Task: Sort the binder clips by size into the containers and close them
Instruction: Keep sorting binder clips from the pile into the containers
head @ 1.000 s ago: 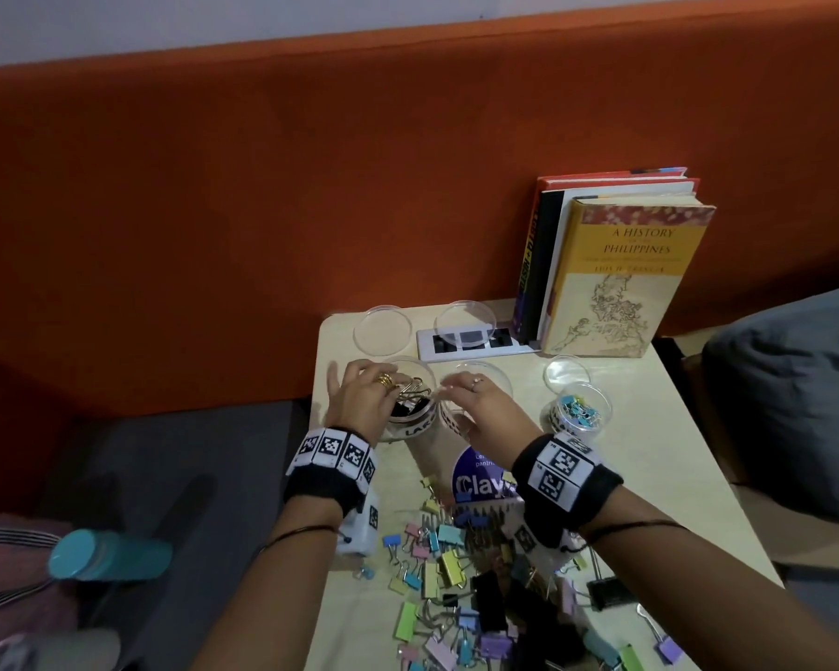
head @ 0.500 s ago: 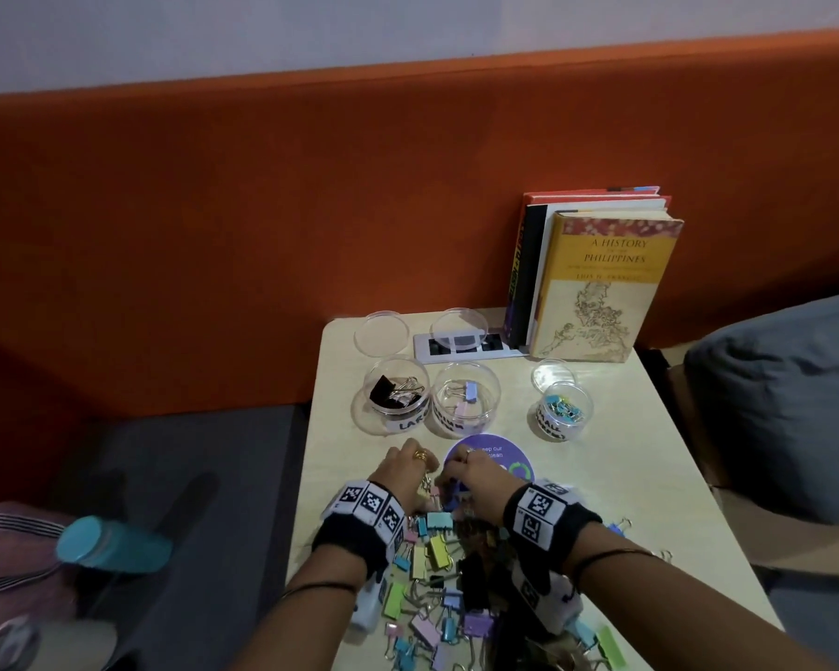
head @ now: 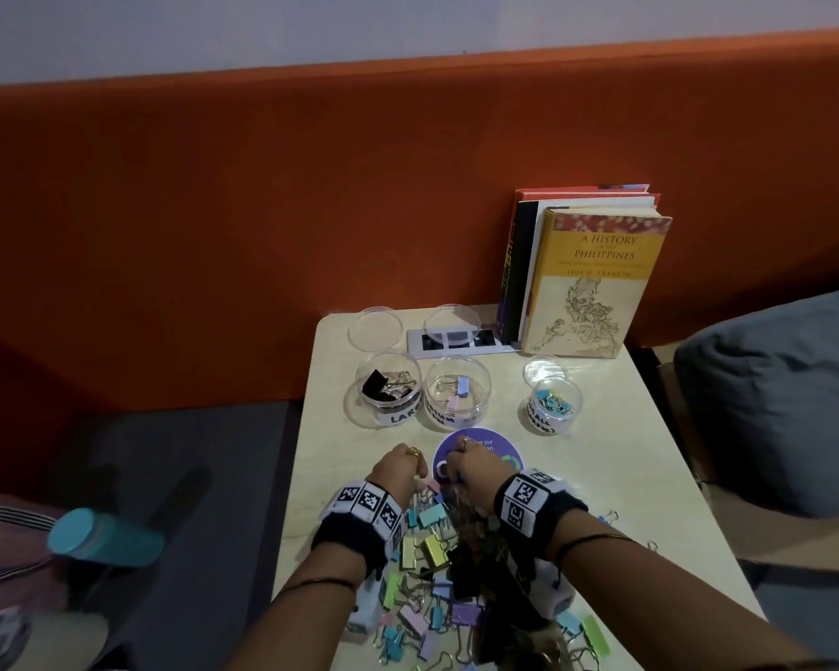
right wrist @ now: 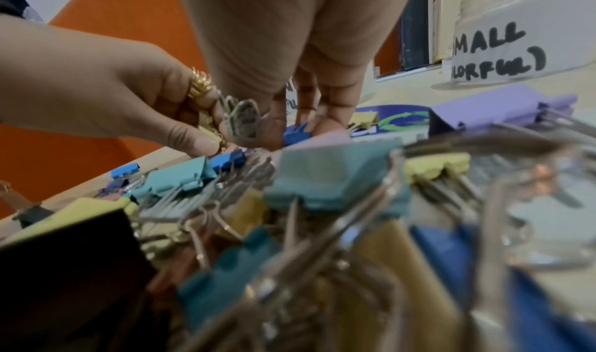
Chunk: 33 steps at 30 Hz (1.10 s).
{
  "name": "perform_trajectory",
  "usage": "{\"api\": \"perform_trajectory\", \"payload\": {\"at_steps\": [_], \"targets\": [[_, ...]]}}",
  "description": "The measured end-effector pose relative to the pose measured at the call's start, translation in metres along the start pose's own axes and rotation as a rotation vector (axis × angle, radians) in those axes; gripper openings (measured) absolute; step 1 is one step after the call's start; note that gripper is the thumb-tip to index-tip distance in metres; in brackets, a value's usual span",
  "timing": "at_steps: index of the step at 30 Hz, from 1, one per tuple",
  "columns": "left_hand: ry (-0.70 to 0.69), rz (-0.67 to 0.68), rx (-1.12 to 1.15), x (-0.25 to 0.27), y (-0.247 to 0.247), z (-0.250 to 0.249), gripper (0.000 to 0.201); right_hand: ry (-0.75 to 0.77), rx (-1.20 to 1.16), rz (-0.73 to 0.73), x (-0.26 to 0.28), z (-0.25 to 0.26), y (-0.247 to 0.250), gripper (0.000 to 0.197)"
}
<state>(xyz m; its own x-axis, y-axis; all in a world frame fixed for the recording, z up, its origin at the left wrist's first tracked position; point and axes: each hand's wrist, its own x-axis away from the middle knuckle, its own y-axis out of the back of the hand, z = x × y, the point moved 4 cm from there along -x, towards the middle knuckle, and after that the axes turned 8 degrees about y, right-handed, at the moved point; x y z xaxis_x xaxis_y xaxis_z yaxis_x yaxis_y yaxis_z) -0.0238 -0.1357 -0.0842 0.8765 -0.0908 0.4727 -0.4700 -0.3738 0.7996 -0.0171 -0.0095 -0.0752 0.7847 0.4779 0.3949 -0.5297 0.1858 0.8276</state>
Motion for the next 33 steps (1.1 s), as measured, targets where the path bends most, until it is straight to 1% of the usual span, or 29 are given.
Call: {"api": "perform_trajectory", "payload": {"at_steps": [2, 4, 6, 9, 12, 14, 17, 18, 19, 20, 23, 24, 26, 27, 30, 33], "targets": [[0.006, -0.016, 0.049, 0.001, 0.005, -0.002, 0.02, -0.055, -0.001, 0.016, -0.001, -0.001, 0.0, 0.029], [-0.009, -0.056, 0.121, 0.003, 0.011, -0.008, 0.021, -0.082, -0.044, 0.008, -0.001, -0.002, -0.002, 0.029], [-0.044, -0.098, 0.211, 0.005, 0.019, -0.018, 0.021, -0.079, -0.13, -0.044, 0.002, -0.004, -0.001, 0.027], [-0.101, -0.13, 0.217, 0.009, 0.033, -0.041, 0.023, -0.124, -0.295, -0.238, 0.017, -0.02, 0.009, 0.022], [-0.163, -0.135, 0.256, 0.008, 0.043, -0.061, 0.024, -0.19, -0.394, -0.436, 0.038, -0.042, 0.024, 0.016], [-0.185, -0.144, 0.259, 0.005, 0.045, -0.07, 0.024, -0.215, -0.478, -0.552, 0.056, -0.055, 0.04, 0.016], [-0.207, -0.135, 0.256, 0.001, 0.041, -0.086, 0.024, -0.26, -0.472, -0.775, 0.077, -0.082, 0.073, 0.013], [-0.213, -0.132, 0.246, 0.0, 0.04, -0.093, 0.024, -0.27, -0.473, -0.832, 0.08, -0.092, 0.084, 0.013], [-0.221, -0.123, 0.238, -0.002, 0.04, -0.102, 0.025, -0.277, -0.471, -0.859, 0.08, -0.1, 0.092, 0.012], [-0.235, -0.111, 0.234, -0.005, 0.039, -0.113, 0.026, -0.278, -0.469, -0.852, 0.077, -0.109, 0.098, 0.012], [-0.252, -0.076, 0.23, -0.015, 0.035, -0.148, 0.026, -0.247, -0.421, -0.708, 0.065, -0.125, 0.102, 0.017], [-0.246, -0.07, 0.244, -0.02, 0.033, -0.16, 0.026, -0.24, -0.399, -0.692, 0.065, -0.129, 0.101, 0.018], [-0.229, -0.07, 0.271, -0.027, 0.027, -0.179, 0.029, -0.251, -0.38, -0.728, 0.068, -0.137, 0.096, 0.021], [-0.232, -0.067, 0.262, -0.03, 0.023, -0.187, 0.033, -0.279, -0.385, -0.741, 0.071, -0.14, 0.093, 0.026], [-0.261, -0.017, 0.142, -0.039, 0.007, -0.195, 0.049, -0.362, -0.469, -0.704, 0.073, -0.145, 0.077, 0.038], [-0.28, 0.031, 0.076, -0.042, 0.001, -0.184, 0.057, -0.336, -0.573, -0.689, 0.065, -0.14, 0.069, 0.04]]}}
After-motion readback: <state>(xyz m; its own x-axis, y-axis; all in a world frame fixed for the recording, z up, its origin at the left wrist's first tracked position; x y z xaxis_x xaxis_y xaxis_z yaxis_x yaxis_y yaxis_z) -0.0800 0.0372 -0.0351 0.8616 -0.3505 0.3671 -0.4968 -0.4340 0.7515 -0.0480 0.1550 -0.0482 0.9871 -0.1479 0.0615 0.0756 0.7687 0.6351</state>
